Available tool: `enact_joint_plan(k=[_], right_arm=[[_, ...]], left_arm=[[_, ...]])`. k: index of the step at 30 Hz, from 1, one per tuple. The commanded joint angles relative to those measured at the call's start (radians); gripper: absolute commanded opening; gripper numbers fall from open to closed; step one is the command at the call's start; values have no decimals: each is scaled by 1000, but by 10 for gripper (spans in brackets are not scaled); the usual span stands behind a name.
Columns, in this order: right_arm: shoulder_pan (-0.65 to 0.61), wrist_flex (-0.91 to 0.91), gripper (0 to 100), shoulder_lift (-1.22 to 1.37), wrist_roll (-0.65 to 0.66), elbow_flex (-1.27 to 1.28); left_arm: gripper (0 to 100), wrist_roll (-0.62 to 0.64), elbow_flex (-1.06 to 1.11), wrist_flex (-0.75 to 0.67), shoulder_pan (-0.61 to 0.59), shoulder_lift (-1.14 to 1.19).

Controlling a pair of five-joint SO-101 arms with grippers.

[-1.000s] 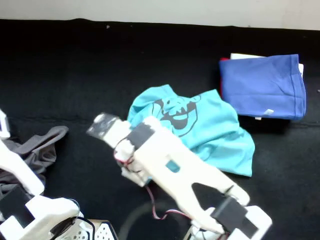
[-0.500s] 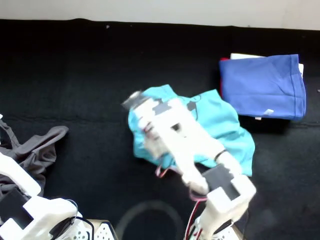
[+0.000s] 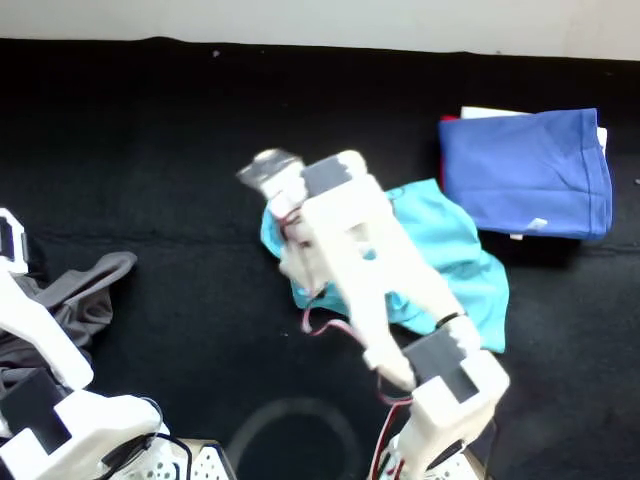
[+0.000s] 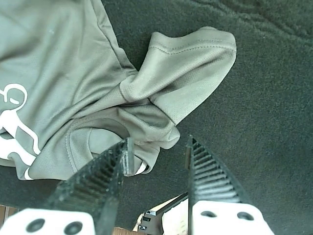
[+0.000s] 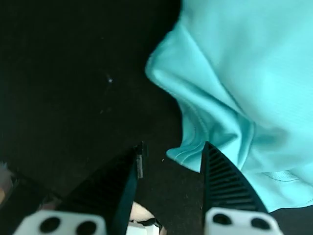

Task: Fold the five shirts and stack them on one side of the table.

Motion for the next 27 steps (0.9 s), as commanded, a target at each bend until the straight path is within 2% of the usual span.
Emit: enact_joint_plan(k=[1,6,11,15,19,27], right_arm=[[-28,30,180,-2,54,31],[15,-12,180,21,75,205],[119,-127,180,30,71,219],[145,-182,181,36,71,225],[182,-170,181,51,71,213],[191,-21,181,-53,72,214]], left_arm=[[181,-6,-5,-11,19,-41],[181,-8,-5,-11,19,-41],[181,-8,-5,-34,27,-41],[181,-8,-5,-54,31,-41],[181,-8,-5,-58,31,-41],[181,-8,-4,-58,54,-41]])
